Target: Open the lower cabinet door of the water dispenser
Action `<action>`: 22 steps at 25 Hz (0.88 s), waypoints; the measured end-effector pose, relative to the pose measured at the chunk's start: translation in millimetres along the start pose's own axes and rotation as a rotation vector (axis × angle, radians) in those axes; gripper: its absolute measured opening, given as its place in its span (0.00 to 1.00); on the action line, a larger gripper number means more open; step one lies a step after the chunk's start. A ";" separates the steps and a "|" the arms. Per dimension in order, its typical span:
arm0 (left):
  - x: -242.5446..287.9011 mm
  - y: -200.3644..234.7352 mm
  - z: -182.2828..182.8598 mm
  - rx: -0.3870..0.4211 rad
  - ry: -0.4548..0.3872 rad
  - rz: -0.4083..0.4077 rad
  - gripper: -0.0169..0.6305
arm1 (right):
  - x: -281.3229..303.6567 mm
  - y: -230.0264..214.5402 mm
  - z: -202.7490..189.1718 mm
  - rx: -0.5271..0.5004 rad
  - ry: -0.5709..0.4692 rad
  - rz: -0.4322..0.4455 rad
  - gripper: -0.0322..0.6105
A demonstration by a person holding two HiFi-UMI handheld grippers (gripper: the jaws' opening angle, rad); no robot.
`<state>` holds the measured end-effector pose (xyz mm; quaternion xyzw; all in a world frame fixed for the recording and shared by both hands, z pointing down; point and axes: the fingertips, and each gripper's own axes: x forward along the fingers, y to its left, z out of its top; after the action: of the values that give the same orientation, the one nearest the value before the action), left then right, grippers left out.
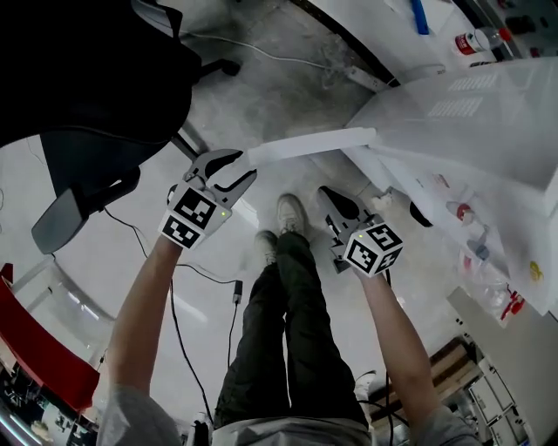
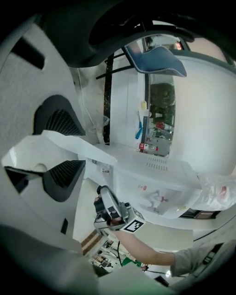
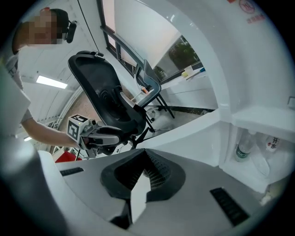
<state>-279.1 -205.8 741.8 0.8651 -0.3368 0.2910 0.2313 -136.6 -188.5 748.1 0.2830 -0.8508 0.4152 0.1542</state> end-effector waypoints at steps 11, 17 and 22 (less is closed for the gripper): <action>-94.2 -61.3 58.2 -0.119 -0.157 0.108 0.07 | -41.8 79.7 39.2 0.074 -0.128 0.062 0.06; -161.3 -103.0 103.6 -0.192 -0.236 0.176 0.04 | -92.3 147.7 76.5 0.052 -0.188 0.089 0.07; -215.2 -120.3 159.5 -0.218 -0.304 0.255 0.04 | -138.7 197.0 110.0 -0.023 -0.213 0.072 0.07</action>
<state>-267.2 -124.3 459.9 0.8194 -0.5039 0.1459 0.2312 -149.8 -129.2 490.3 0.2930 -0.8767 0.3781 0.0514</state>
